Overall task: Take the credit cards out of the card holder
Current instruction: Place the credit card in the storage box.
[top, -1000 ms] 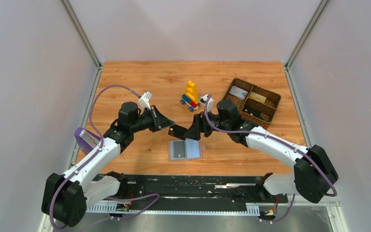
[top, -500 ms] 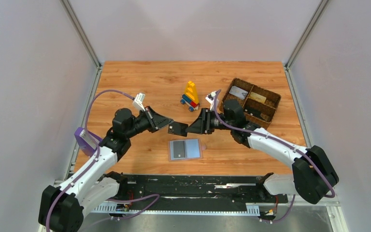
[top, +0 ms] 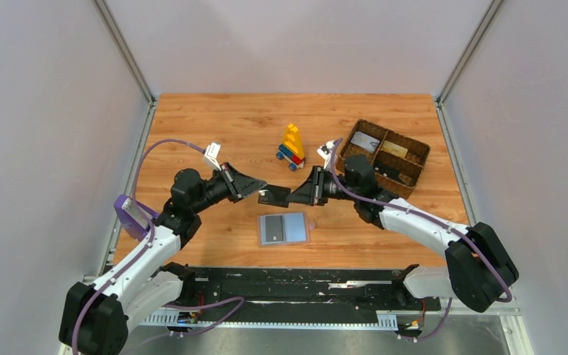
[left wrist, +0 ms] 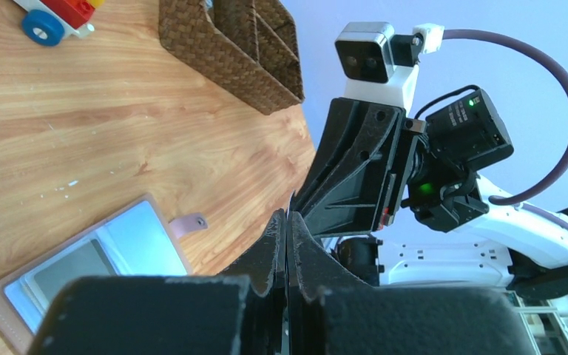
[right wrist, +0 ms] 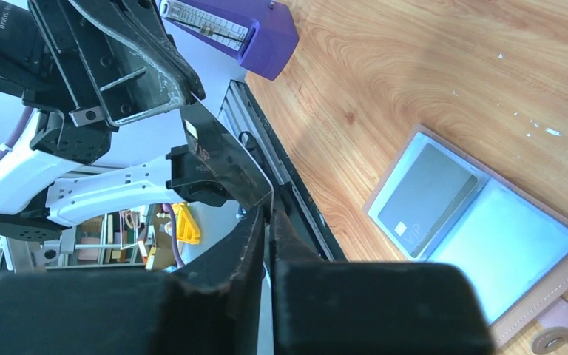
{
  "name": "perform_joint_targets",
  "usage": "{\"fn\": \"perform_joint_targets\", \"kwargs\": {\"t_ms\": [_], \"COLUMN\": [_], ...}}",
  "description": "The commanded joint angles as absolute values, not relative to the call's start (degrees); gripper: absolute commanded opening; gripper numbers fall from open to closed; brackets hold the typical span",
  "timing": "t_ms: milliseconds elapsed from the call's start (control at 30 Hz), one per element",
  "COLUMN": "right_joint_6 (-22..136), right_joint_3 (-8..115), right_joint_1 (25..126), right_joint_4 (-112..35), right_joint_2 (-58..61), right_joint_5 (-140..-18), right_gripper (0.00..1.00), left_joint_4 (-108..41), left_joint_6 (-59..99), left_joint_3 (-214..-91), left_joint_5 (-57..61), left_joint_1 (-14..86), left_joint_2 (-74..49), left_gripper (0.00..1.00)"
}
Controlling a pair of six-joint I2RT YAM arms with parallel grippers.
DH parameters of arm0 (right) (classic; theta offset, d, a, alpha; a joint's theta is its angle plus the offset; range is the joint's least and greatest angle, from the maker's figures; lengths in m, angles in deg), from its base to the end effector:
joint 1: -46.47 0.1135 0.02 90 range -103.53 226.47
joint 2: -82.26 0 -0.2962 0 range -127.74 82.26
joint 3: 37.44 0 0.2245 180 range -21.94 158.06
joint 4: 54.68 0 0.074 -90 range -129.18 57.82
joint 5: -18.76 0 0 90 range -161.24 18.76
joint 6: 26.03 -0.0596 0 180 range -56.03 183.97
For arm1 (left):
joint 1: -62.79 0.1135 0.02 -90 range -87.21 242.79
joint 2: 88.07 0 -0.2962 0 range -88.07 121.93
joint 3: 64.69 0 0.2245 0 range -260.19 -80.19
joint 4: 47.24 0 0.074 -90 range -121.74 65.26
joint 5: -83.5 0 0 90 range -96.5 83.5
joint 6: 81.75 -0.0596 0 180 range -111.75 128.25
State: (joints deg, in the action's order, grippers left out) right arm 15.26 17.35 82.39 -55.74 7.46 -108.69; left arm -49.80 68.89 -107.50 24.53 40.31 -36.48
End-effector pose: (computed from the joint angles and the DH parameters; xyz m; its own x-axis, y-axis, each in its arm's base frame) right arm 0.1958 0.1866 0.2831 -0.8734 0.1039 -0.4757 -0.4171 0.3448 0.8410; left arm 0.1566 -0.0980 0.2978 -0.7473 -0.4990 -0.4387 0.3055 0.3282 -0.8938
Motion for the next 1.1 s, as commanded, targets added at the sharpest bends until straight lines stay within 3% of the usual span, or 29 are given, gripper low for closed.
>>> {"fn": "perform_joint_targets", "kwargs": {"t_ms": [0,167,267,467,567,833,1067], "right_joint_6": [14.29,13.92,14.24,18.64,20.44,30.80,34.49], "right_joint_3": [17.04,16.39,16.50,18.65,19.55,27.10,28.68], "right_joint_1": [81.53,80.21,78.81,73.60,69.13,50.00,33.05], "right_joint_4": [-61.01,-62.95,-61.90,-52.84,-47.87,-24.53,-18.17], "right_joint_2": [8.17,8.73,9.12,10.39,12.08,15.10,12.61], "right_joint_5": [-110.02,-112.02,-112.29,-113.72,-114.42,-112.94,-112.62], "right_gripper": [0.01,0.00,0.00,0.00,0.00,0.00,0.00], "left_joint_4": [-52.79,-51.06,-49.06,-41.01,-36.40,-24.65,-21.70], "left_joint_6": [68.89,67.40,65.65,60.36,57.67,49.33,46.57], "left_joint_3": [-107.11,-106.94,-107.54,-110.29,-112.53,-118.58,-120.22], "left_joint_5": [24.95,24.47,24.05,21.98,21.42,20.83,24.52], "left_joint_1": [40.44,40.47,40.47,40.47,40.47,40.46,40.48], "left_joint_2": [-36.67,-36.79,-37.10,-38.73,-39.46,-39.86,-38.72], "left_gripper": [0.00,0.09,0.35,0.70,0.96,1.00,1.00]}}
